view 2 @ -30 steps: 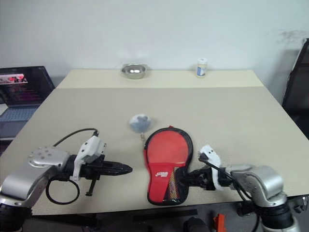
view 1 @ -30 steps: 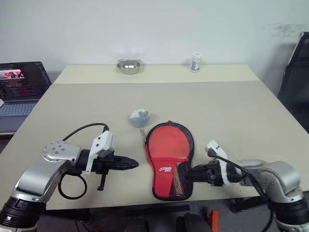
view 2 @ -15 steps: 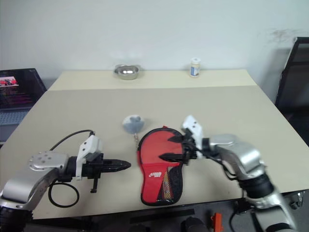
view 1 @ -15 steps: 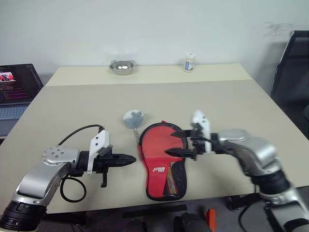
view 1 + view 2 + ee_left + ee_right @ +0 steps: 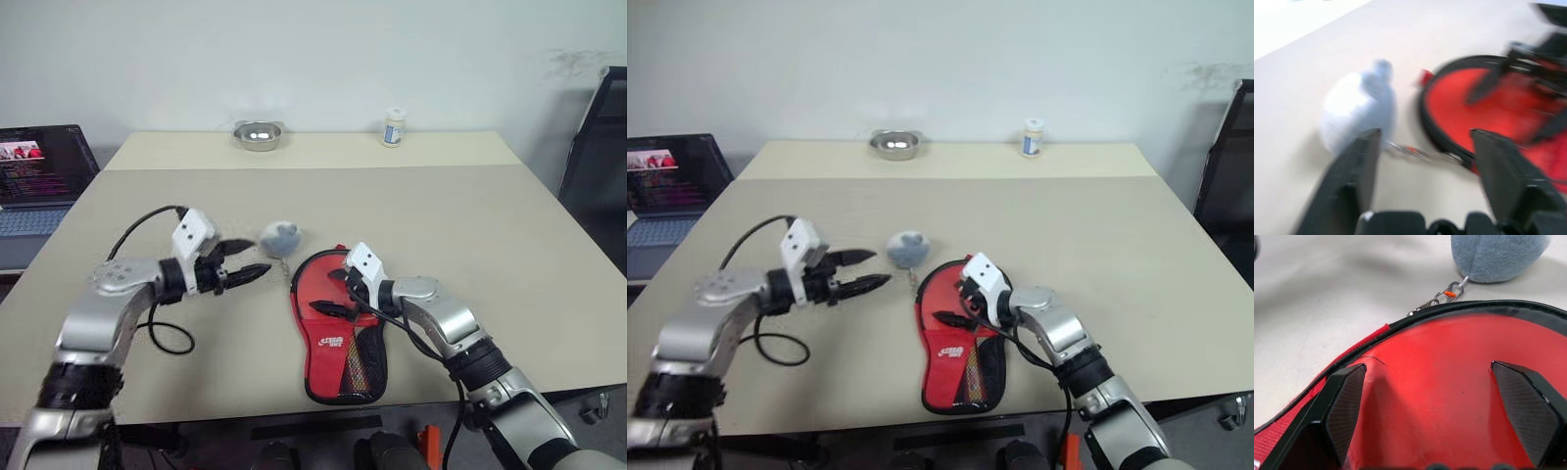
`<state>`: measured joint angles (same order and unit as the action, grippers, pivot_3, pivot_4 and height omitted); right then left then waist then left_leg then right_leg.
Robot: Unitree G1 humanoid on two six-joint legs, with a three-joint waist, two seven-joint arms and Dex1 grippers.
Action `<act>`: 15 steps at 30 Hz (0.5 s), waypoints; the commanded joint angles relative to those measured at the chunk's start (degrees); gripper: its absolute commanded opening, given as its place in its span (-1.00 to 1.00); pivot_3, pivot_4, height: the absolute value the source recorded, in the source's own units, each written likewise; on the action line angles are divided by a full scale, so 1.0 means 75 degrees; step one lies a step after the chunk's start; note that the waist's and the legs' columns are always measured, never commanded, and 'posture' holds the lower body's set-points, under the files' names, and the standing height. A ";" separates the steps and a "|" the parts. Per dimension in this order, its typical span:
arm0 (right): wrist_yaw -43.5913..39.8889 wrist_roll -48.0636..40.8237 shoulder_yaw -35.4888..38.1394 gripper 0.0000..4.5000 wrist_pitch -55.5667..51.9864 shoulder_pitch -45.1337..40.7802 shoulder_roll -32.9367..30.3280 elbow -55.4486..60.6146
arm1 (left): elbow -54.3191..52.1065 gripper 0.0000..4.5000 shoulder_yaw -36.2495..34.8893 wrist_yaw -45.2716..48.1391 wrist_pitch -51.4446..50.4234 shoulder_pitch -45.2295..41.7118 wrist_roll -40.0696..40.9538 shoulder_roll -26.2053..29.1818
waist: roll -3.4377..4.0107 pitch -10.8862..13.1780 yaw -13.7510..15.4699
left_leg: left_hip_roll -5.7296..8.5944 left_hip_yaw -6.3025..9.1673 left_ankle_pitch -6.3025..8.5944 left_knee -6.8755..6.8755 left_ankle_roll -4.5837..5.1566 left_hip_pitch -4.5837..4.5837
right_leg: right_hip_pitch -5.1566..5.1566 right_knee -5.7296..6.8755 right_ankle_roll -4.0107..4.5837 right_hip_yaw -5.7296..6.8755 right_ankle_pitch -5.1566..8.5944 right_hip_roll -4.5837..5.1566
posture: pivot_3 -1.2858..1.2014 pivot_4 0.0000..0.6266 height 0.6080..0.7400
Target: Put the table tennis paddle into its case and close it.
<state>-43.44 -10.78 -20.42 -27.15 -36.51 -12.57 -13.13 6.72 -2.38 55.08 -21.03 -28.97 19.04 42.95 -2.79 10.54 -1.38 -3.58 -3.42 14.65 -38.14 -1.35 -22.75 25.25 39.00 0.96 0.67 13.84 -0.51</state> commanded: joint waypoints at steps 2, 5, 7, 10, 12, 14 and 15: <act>0.0098 0.0160 0.0008 1.00 -0.0124 0.0176 0.0120 0.0104 | 0.1457 1.00 0.0340 -0.0332 0.0939 -0.1109 -0.0818 -0.0379 | -0.0004 -0.0002 -0.0011 | 0.0002 -0.0001 0.0000 0.0000 0.0000 -0.0001 | 0.0001 -0.0001 0.0003 0.0000 -0.0002 -0.0005 | 0.03 -0.52 1.00; 0.0212 0.0157 0.0045 1.00 -0.0266 0.0252 0.0234 0.0251 | 0.3014 1.00 0.0658 -0.0732 0.1517 -0.2040 -0.1529 -0.0632 | -0.0006 -0.0003 -0.0015 | 0.0001 0.0000 0.0000 0.0002 0.0000 -0.0002 | 0.0004 -0.0002 0.0010 0.0001 -0.0005 -0.0005 | 0.03 -0.52 1.00; 0.0256 0.0167 0.0023 1.00 -0.0347 0.0302 0.0278 0.0359 | 0.3969 1.00 0.0776 -0.0643 0.1764 -0.2553 -0.1699 -0.0828 | -0.0008 -0.0005 -0.0023 | -0.0001 0.0002 0.0000 0.0003 0.0000 -0.0001 | 0.0004 -0.0001 0.0010 0.0006 -0.0005 -0.0013 | 0.03 -0.52 1.00; 0.0338 0.0211 0.0020 1.00 -0.0425 0.0330 0.0307 0.0436 | 0.5154 1.00 0.1120 -0.0345 0.2319 -0.3006 -0.2134 -0.1015 | -0.0007 -0.0006 -0.0052 | -0.0004 -0.0001 0.0000 0.0004 0.0000 0.0001 | 0.0005 -0.0001 0.0009 0.0002 -0.0005 -0.0017 | 0.03 -0.52 1.00; 0.0374 0.0240 0.0002 1.00 -0.0483 0.0325 0.0319 0.0504 | 0.5927 1.00 0.1306 -0.0250 0.2507 -0.3263 -0.2413 -0.1144 | -0.0008 -0.0007 -0.0053 | -0.0003 -0.0003 0.0000 0.0004 0.0000 0.0003 | 0.0005 -0.0001 0.0010 0.0000 -0.0005 -0.0017 | 0.03 -0.52 1.00; 0.0398 0.0251 0.0016 1.00 -0.0568 0.0334 0.0329 0.0614 | 0.6362 1.00 0.1431 -0.0038 0.2657 -0.3371 -0.2578 -0.1221 | -0.0008 -0.0007 -0.0059 | -0.0002 -0.0005 0.0000 0.0003 0.0000 0.0003 | 0.0005 0.0000 0.0009 0.0000 -0.0005 -0.0021 | 0.03 -0.52 1.00; 0.0407 0.0259 0.0032 1.00 -0.0601 0.0337 0.0336 0.0650 | 0.6477 1.00 0.1459 0.0124 0.2729 -0.3386 -0.2609 -0.1247 | -0.0008 -0.0007 -0.0061 | -0.0002 -0.0005 0.0000 0.0002 0.0000 0.0002 | 0.0005 0.0000 0.0008 0.0000 -0.0004 -0.0021 | 0.03 -0.52 1.00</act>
<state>-40.75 -9.00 -20.27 -30.53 -34.67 -10.15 -9.27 54.21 8.40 54.52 -2.20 -52.89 0.51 33.26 -2.85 10.49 -1.85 -3.60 -3.46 14.65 -38.12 -1.36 -22.74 25.30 39.01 1.02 0.67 13.81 -0.68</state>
